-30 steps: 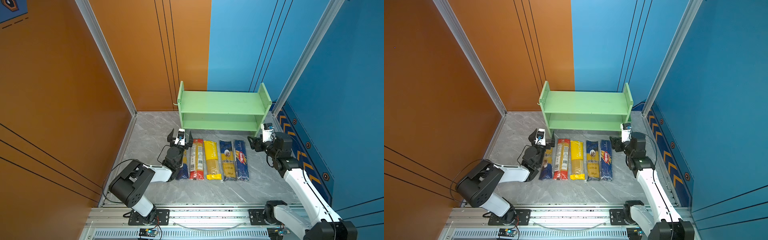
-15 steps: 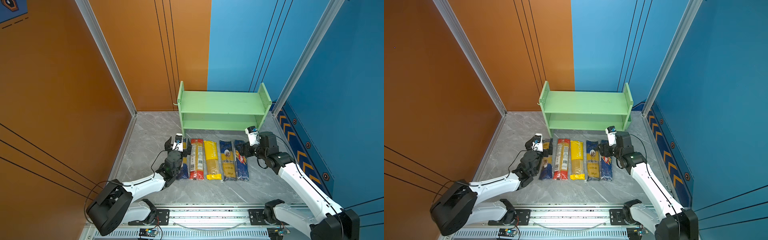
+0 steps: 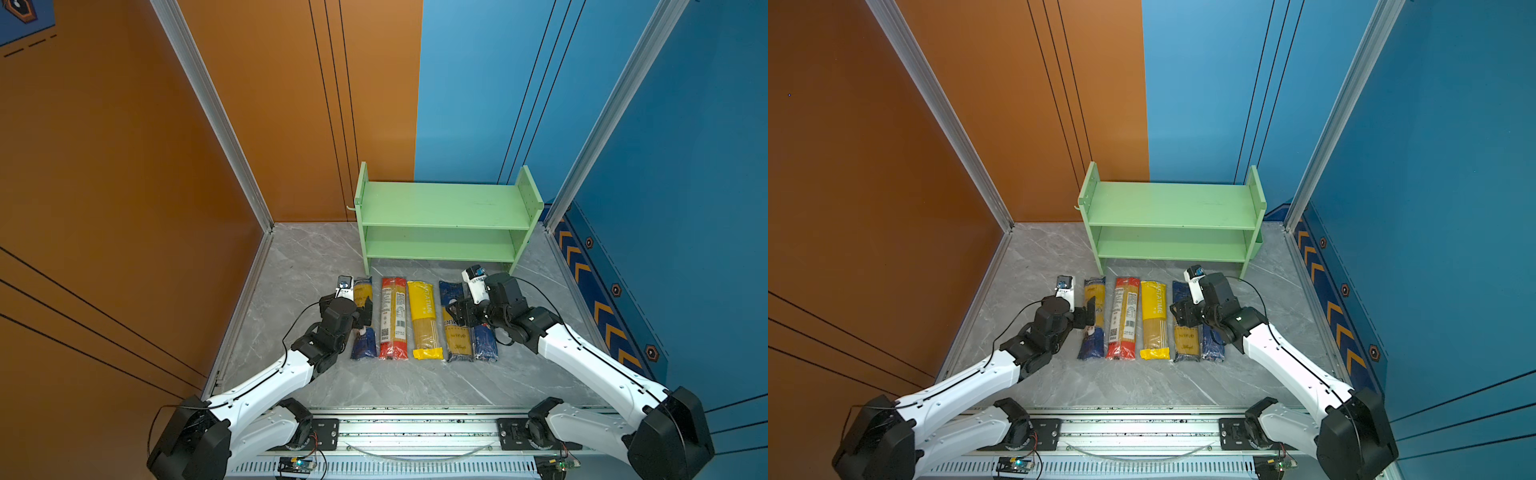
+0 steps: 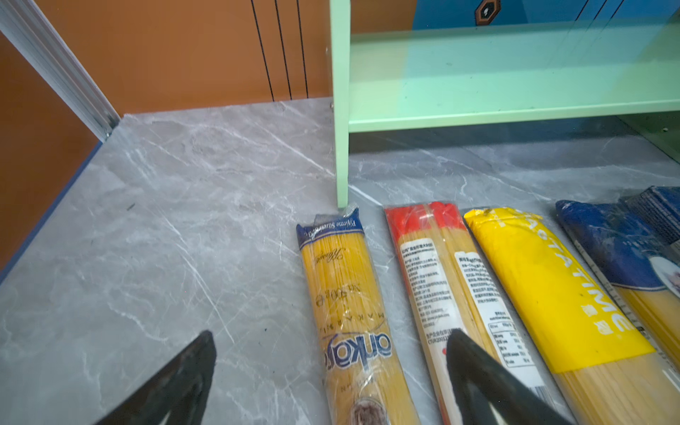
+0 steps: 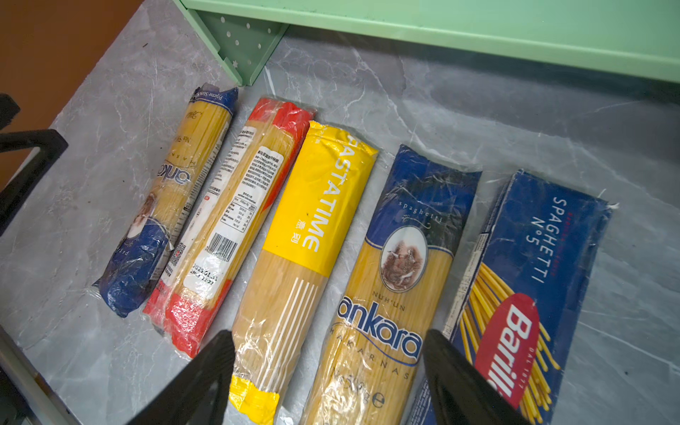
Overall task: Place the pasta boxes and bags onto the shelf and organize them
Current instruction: 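Lower left gripper over yellow-blue Ankara bag while right gripper lowers over blue Ankara bag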
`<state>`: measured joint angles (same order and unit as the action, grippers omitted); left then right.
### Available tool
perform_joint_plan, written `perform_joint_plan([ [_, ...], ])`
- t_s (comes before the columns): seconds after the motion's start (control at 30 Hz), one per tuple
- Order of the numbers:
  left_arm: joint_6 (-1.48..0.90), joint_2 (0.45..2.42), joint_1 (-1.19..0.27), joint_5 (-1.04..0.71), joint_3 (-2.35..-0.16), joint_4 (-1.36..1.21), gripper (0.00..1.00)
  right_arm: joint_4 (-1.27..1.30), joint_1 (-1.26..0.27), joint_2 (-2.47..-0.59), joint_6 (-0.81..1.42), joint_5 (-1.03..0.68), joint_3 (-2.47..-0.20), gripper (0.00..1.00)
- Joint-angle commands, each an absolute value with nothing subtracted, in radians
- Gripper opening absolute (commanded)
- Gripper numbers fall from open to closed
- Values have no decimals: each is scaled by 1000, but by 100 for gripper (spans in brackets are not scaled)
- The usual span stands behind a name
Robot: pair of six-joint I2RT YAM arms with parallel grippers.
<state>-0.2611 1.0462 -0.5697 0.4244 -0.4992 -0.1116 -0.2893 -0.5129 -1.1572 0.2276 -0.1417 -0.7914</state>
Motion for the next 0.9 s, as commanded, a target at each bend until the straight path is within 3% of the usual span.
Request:
perform_joint_plan([
  [0.0,-367,1047,-554,324,-552,32,98,-252,-529,-1181,251,-96,-796,79],
  [0.87,-535,1179,-542,147,-557,140,98,-284,-535,-1284,268,-65,-830,79],
])
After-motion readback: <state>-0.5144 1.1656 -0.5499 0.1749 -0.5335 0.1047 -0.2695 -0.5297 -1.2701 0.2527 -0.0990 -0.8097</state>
